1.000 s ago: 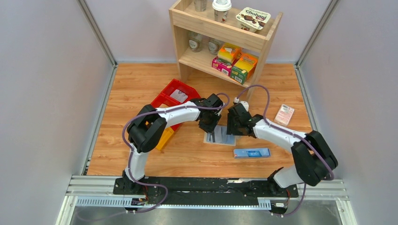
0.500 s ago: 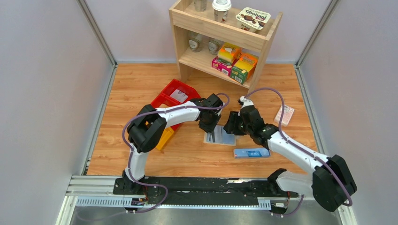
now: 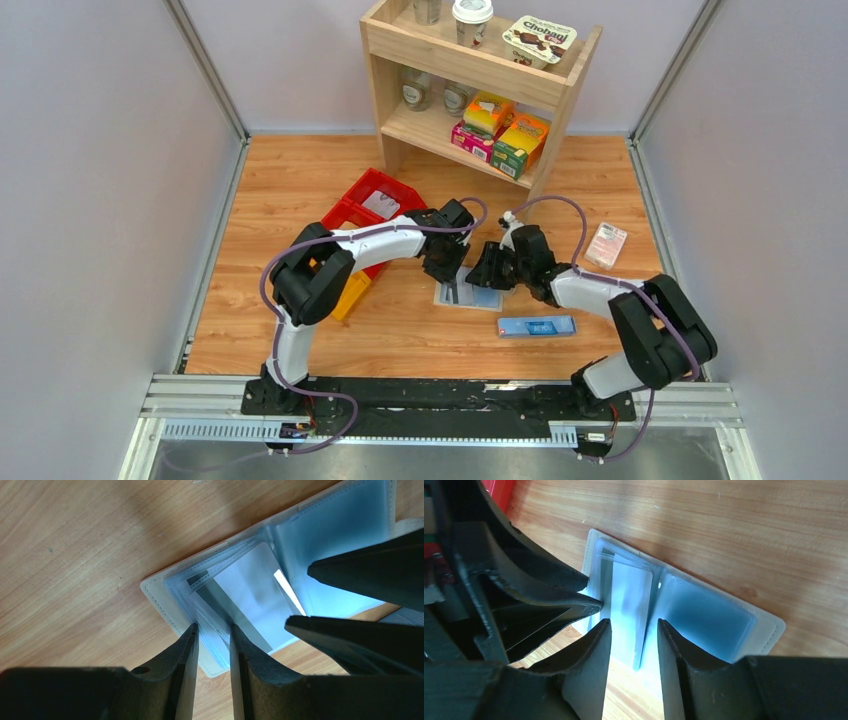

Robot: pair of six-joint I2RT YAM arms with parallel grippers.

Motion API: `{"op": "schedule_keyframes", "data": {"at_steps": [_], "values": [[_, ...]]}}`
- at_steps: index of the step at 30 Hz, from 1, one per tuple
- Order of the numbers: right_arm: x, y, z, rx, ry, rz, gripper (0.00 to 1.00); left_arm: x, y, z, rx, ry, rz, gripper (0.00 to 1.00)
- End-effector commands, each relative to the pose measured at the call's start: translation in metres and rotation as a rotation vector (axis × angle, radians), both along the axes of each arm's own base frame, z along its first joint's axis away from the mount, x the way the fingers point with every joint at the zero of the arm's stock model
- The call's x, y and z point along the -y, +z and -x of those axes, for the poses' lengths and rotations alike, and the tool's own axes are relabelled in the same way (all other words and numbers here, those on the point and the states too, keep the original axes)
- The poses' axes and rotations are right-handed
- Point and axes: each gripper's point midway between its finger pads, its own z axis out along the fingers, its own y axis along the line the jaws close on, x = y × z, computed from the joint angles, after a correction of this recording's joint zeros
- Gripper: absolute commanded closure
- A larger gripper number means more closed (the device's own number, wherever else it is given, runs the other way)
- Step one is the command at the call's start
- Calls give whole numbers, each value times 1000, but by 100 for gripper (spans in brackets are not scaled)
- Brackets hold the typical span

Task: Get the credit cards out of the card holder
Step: Remove the credit card from the card holder.

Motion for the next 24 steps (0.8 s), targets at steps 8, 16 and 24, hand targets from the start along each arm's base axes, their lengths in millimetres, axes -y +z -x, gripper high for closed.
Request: {"op": "schedule_keyframes", "data": {"at_steps": [8,16,24], "values": [[-9,-10,-7,-7,63,-163,64,-32,-45,20,-80,21,-138,66],[-16,-10,0,-29,128,-268,71,-34,-46,19,-85,31,-138,67],[-8,-11,0,-37,130,-295,97,-37,-47,17,-91,55,-128,67]]}}
